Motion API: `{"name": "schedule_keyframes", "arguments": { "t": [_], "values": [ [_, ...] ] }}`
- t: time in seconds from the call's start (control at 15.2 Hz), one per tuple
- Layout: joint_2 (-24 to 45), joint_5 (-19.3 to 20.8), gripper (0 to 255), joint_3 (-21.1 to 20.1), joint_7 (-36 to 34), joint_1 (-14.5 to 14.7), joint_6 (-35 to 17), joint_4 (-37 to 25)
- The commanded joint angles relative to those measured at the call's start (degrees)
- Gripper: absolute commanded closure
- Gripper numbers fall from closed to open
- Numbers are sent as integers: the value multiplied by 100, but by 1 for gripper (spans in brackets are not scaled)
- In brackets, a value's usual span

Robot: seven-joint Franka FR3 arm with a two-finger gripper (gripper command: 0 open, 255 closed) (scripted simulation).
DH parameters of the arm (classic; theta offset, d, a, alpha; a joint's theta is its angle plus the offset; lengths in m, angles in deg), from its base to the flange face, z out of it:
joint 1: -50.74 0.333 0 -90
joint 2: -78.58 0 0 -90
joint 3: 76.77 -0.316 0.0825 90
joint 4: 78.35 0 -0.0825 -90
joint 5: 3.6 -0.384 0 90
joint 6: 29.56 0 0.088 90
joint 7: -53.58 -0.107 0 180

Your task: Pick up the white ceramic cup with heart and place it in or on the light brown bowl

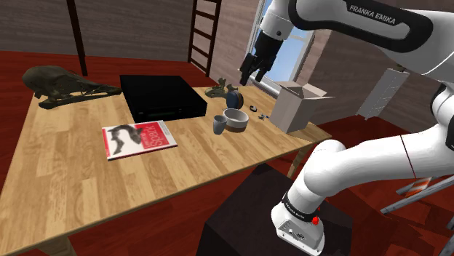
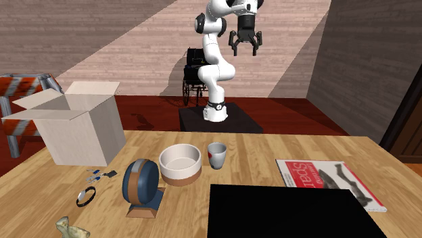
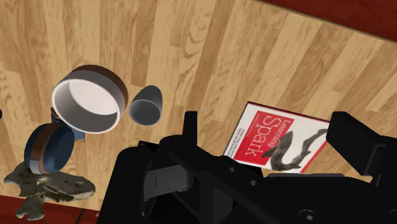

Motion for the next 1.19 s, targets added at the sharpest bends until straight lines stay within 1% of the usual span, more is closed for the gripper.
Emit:
{"name": "schedule_keyframes", "arguments": {
  "t": [0.0, 0.33, 0.59, 1.12],
  "values": [
    [0, 0, 0, 0, 0, 0, 0, 0],
    [552, 160, 0, 173, 195, -103, -788, 366],
    [1108, 282, 0, 306, 337, -193, -1414, 537],
    [2474, 498, 0, 564, 585, -371, -2593, 540]
  ]
}}
